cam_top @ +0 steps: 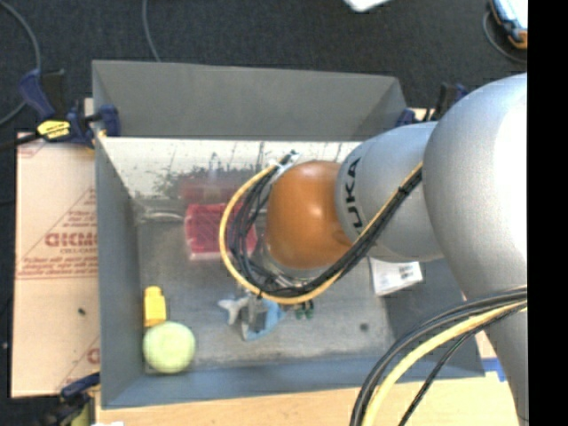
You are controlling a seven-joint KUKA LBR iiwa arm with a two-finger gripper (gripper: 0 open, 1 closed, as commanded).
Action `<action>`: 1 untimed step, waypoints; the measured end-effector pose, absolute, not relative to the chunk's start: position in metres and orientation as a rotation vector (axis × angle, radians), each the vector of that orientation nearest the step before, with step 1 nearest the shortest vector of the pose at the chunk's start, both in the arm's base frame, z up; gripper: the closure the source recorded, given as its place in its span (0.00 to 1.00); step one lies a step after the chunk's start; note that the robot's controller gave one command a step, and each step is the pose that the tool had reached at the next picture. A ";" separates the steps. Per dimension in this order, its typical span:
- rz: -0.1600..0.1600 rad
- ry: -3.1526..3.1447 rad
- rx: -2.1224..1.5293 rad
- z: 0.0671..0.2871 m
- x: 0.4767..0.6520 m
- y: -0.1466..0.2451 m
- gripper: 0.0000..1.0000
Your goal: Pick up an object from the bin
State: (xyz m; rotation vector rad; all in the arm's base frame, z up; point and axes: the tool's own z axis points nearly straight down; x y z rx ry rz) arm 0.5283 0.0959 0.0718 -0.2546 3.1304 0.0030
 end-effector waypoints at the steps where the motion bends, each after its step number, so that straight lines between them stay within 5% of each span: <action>1: 0.003 3.131 -0.252 0.072 0.528 0.096 1.00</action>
Offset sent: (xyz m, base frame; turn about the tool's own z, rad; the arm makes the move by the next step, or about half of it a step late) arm 0.0149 0.0039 0.0273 -0.0066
